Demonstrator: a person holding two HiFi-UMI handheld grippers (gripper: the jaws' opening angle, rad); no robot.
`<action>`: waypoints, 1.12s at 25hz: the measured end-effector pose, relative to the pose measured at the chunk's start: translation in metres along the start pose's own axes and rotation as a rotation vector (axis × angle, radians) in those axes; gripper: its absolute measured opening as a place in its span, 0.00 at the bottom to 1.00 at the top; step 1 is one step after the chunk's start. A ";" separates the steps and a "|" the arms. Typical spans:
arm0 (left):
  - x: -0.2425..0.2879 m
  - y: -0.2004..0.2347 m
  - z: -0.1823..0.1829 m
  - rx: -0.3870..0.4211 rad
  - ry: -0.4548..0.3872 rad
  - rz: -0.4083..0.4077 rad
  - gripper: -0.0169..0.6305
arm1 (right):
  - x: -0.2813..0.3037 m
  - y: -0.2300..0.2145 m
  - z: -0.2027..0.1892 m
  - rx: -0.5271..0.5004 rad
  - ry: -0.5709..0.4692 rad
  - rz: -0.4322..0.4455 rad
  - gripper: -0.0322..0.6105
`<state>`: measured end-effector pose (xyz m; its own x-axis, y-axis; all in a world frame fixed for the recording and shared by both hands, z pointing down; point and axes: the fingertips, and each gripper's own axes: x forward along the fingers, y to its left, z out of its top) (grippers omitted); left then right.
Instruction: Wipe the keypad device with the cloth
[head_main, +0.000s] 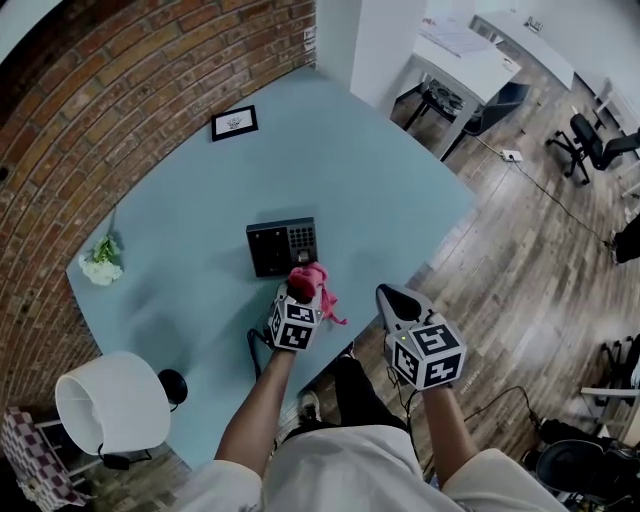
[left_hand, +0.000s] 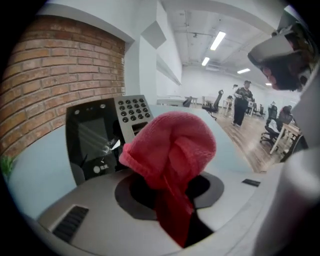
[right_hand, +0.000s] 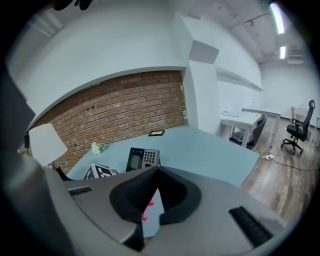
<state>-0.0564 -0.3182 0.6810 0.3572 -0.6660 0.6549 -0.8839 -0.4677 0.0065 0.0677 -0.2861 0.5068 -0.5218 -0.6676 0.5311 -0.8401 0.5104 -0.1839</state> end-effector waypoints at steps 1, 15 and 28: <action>-0.002 -0.001 -0.004 -0.015 -0.011 0.004 0.28 | -0.001 0.000 0.000 0.001 -0.002 -0.001 0.08; -0.045 -0.003 0.012 -0.036 -0.209 -0.036 0.27 | -0.036 0.005 0.009 -0.011 -0.066 -0.042 0.08; -0.178 -0.004 0.059 -0.006 -0.349 -0.007 0.27 | -0.090 0.054 0.009 -0.013 -0.149 -0.079 0.08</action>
<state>-0.0987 -0.2326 0.5201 0.4439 -0.8220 0.3567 -0.8826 -0.4699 0.0155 0.0680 -0.2038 0.4416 -0.4710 -0.7784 0.4151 -0.8780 0.4591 -0.1354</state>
